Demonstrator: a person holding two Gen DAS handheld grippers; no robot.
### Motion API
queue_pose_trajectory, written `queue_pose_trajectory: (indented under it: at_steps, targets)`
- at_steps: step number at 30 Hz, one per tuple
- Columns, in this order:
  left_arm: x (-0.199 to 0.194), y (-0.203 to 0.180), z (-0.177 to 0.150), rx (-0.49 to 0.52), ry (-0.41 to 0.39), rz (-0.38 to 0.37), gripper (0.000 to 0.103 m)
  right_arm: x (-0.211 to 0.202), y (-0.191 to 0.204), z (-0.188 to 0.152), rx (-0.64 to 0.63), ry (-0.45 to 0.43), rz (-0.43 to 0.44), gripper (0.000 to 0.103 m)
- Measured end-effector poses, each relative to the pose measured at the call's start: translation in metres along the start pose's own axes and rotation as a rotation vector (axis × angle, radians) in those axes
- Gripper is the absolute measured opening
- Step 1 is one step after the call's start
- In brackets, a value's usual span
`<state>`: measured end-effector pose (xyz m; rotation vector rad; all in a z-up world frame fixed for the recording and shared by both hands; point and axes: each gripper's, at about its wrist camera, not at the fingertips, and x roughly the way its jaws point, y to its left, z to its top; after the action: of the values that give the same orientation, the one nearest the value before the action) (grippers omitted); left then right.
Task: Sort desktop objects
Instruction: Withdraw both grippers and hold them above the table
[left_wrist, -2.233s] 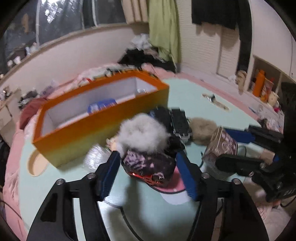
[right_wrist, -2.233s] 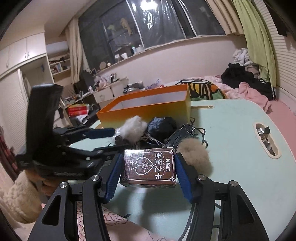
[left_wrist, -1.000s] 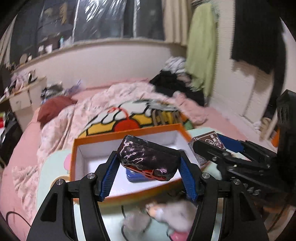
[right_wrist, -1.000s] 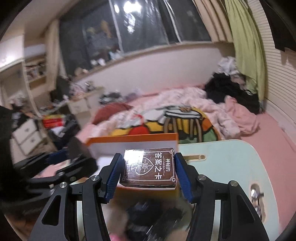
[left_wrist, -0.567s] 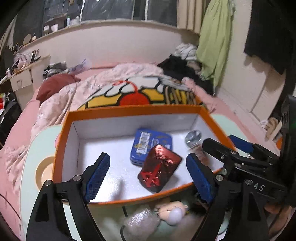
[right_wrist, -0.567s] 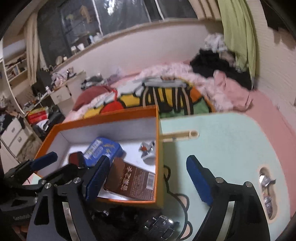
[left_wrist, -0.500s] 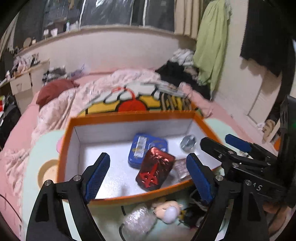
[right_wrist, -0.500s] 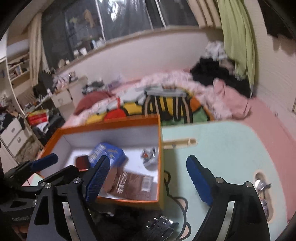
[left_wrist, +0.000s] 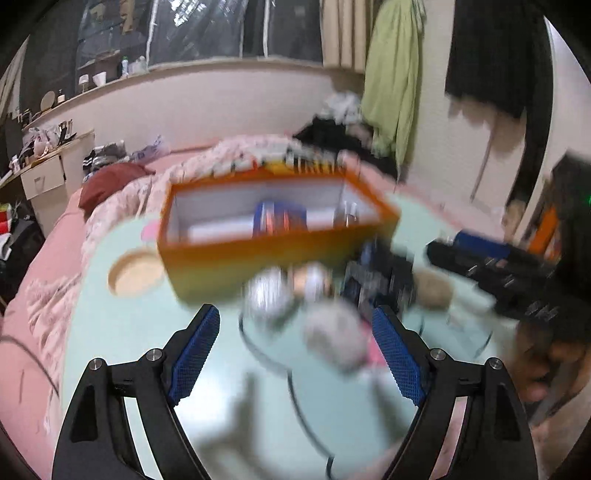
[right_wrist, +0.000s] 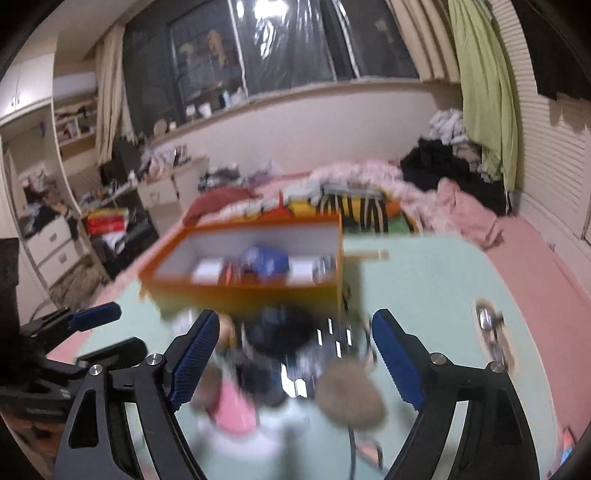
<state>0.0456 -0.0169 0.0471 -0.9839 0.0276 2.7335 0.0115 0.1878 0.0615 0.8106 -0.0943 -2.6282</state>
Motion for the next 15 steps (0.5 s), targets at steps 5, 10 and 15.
queue_pose_trajectory:
  at_steps: [5,10,15]
  targets:
    - [0.029,-0.014,-0.030,0.031,0.115,0.066,0.090,0.004,-0.002,-0.049,-0.049,0.126,-0.052,0.085]
    - [0.035,-0.020,-0.028,0.040,0.109,0.099,0.101,0.024,0.001,-0.059,-0.101,0.224,-0.091,0.096]
    - [0.035,-0.016,-0.027,0.030,0.104,0.097,0.102,0.024,0.001,-0.060,-0.112,0.221,-0.097,0.098]
